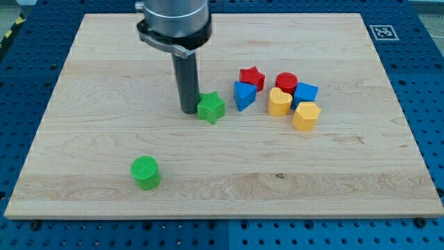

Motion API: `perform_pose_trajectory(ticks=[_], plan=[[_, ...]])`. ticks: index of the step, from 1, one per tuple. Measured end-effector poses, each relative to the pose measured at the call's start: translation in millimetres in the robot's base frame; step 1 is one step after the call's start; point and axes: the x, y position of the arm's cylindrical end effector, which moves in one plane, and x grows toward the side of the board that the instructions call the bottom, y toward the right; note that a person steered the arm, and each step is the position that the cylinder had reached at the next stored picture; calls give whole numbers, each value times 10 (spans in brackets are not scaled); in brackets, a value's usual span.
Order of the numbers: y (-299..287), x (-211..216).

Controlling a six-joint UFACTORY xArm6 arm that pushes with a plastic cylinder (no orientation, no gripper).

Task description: Drag the green star to the bottom of blue triangle

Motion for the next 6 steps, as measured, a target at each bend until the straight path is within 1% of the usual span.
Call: perform_pose_trajectory(ticks=[2, 3, 4, 6], plan=[[92, -2], [2, -194], [192, -119], [253, 141]])
